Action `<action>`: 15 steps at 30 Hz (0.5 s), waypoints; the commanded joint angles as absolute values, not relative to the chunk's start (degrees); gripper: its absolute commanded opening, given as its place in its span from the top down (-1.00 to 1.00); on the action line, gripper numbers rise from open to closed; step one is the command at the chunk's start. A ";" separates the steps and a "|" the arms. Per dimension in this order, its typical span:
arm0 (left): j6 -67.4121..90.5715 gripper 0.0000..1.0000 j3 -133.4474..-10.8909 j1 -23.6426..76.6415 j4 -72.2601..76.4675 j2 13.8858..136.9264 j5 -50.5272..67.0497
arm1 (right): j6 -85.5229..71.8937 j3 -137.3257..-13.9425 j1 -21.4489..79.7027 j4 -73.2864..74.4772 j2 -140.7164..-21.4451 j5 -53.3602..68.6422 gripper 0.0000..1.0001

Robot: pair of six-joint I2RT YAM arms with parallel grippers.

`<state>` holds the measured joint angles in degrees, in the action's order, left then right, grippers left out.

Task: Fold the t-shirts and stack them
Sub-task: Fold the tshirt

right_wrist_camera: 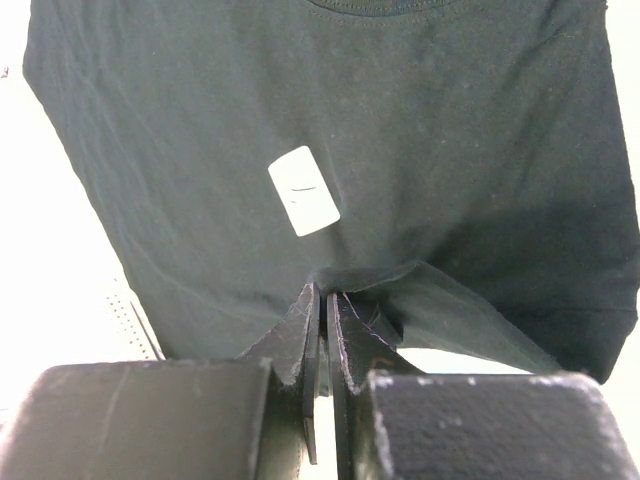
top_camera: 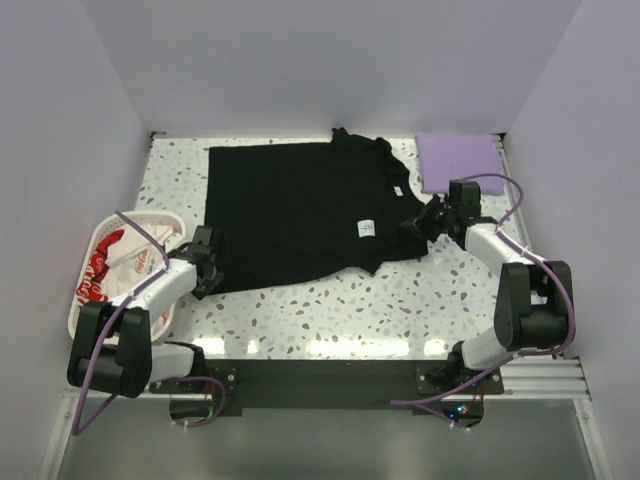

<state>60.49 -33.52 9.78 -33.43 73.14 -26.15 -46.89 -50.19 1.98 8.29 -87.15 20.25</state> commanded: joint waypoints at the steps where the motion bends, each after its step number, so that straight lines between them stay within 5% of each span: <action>1: 61.08 0.19 -32.43 9.58 -32.52 73.83 -28.04 | -46.76 -50.01 2.29 6.42 -85.87 20.83 1.00; 6: 60.47 0.22 -32.17 9.49 -31.82 74.35 -27.95 | -46.85 -49.66 2.29 6.24 -85.69 20.92 1.00; 13: 58.45 0.95 -33.13 9.58 -29.88 74.89 -26.10 | -46.76 -49.66 2.29 6.59 -84.91 21.09 1.00; 15: 57.57 1.00 -34.62 9.49 -30.32 74.36 -25.40 | -46.67 -49.75 2.29 7.03 -84.64 21.01 1.00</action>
